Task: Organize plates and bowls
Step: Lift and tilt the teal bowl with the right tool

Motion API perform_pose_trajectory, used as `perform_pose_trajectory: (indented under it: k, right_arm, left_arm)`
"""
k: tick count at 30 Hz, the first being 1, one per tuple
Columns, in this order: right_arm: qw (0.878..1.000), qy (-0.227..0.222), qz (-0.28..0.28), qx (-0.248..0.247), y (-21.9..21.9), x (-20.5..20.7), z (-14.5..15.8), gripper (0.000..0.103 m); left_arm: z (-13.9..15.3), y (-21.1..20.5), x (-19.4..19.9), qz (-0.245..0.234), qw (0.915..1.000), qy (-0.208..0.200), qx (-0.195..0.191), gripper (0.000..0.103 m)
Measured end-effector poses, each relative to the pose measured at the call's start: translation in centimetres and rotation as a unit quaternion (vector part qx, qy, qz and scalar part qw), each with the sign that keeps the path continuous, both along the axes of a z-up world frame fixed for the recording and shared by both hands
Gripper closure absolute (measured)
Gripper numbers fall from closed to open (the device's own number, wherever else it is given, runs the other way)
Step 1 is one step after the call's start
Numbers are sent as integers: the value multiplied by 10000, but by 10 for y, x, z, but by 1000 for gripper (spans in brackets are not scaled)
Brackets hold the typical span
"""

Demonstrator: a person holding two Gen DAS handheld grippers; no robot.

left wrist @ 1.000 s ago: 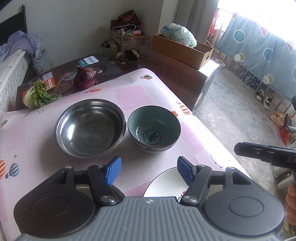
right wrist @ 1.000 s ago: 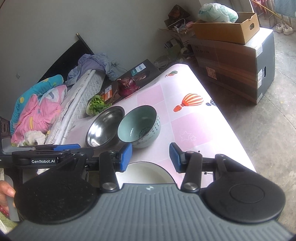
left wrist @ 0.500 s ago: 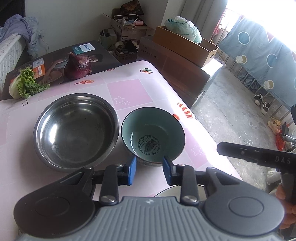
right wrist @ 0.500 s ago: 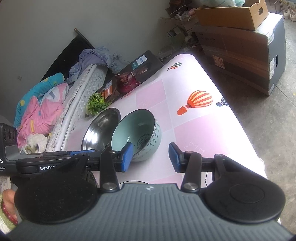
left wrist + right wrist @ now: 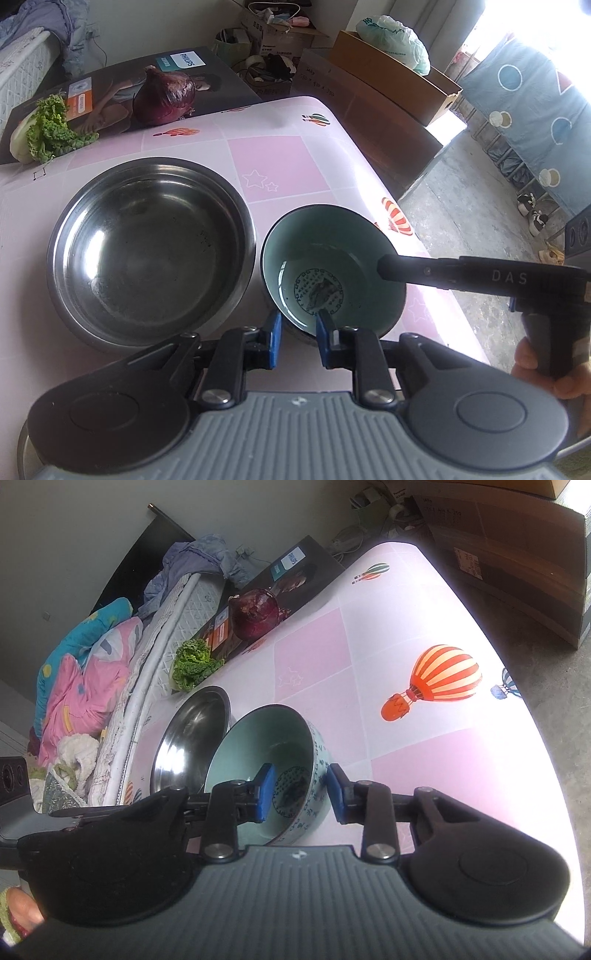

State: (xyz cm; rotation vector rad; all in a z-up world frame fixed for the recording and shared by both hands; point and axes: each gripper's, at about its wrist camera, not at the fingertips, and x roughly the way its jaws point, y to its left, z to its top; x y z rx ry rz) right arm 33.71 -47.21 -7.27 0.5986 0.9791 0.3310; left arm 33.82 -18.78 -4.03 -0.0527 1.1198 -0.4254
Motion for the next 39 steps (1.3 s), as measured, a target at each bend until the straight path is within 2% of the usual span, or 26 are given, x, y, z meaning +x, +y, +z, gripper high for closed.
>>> perform_pose_trajectory:
  k: [7,14,20,28,31,39]
  right_arm:
    - [9998,133,68,-148,6,15,-12,81]
    - [9995,200,173,-158,6,6,-11,83]
    - [9995,223,178,-160,1,-3,-9,82]
    - [9995,273,70,-159,-2,1,-10,81]
    - [9994,320,14,-145,-3,6,-14,81]
    - [9989,467,-47,90,-4,23,-29,80]
  left_arm:
    - [-5,2,6,22,9999,89,-41,82]
    - [-1,-6,1,-151,9998,19,85,78]
    - [0,-7,-5,-416,9985,228,-274,78]
    - [3,-5,-3,-242,9997,-63,-36,76]
    - [2,-4,2,-153,9999,-49,19,70]
    - [-4,-9,12,-126,9999,-34,80,70]
